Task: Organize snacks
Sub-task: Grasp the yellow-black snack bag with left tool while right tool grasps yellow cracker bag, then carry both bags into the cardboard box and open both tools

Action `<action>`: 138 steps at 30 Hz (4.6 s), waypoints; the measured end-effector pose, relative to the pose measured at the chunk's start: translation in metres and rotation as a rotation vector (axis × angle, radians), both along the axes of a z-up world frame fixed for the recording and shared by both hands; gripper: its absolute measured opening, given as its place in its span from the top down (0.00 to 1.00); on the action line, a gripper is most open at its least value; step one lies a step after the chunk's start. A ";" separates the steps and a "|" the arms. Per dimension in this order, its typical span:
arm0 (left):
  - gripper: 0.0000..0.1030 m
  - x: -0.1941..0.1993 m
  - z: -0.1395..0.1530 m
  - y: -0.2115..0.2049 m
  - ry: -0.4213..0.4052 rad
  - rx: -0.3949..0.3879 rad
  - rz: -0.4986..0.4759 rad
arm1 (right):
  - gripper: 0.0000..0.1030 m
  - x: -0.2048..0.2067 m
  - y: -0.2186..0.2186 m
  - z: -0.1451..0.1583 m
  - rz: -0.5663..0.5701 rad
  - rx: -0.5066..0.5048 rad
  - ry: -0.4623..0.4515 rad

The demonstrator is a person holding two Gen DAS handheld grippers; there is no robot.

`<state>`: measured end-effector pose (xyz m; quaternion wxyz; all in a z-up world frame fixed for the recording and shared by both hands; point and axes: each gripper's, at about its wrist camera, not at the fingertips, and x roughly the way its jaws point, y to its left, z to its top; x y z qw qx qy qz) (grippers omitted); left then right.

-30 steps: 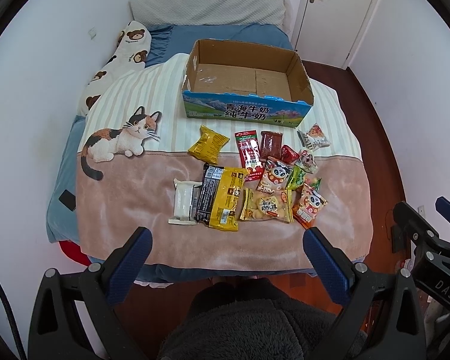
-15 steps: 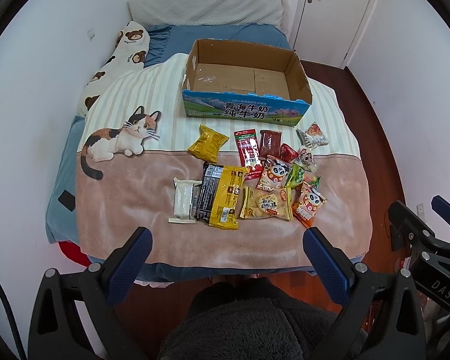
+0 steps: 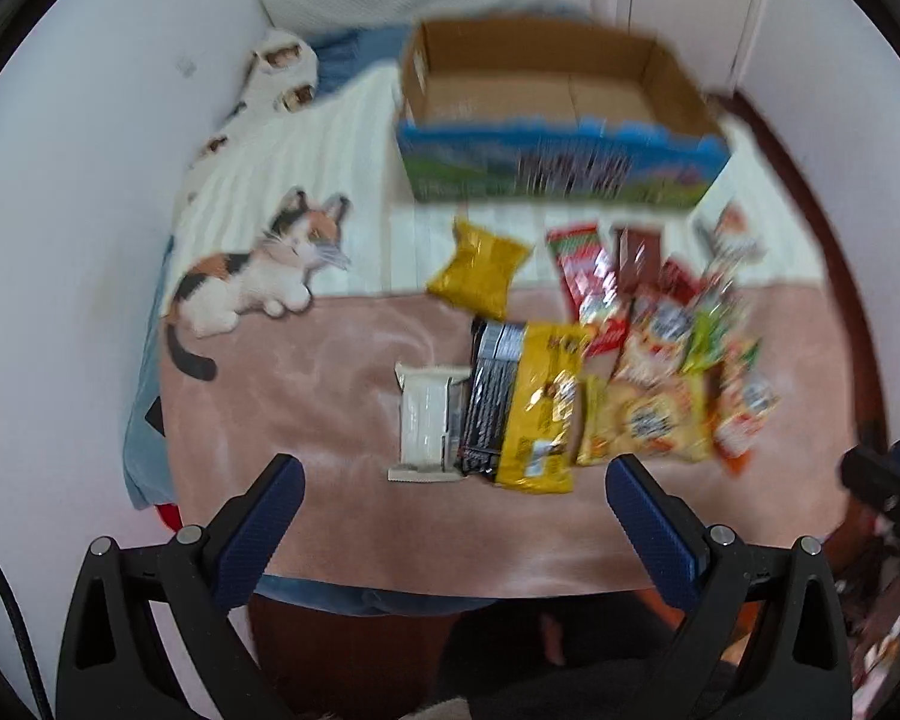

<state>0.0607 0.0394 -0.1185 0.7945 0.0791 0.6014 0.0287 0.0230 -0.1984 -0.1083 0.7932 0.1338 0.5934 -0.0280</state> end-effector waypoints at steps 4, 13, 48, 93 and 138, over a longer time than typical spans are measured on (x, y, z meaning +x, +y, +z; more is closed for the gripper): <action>0.00 0.033 -0.068 0.000 0.137 0.014 -0.026 | 0.00 0.029 -0.001 -0.057 0.016 0.031 0.081; 0.00 0.089 -0.173 -0.017 0.338 -0.099 -0.080 | 0.00 0.092 0.043 -0.143 0.412 -0.098 0.218; 0.19 0.100 -0.279 0.000 0.394 -0.071 -0.207 | 0.19 0.146 0.057 -0.284 0.028 0.345 0.535; 0.20 0.137 -0.298 0.205 0.433 -0.257 -0.101 | 0.45 0.097 0.235 -0.392 -0.077 0.036 0.462; 0.20 0.387 -0.123 0.147 0.076 -0.381 0.103 | 0.60 0.381 0.173 -0.155 0.214 0.118 -0.041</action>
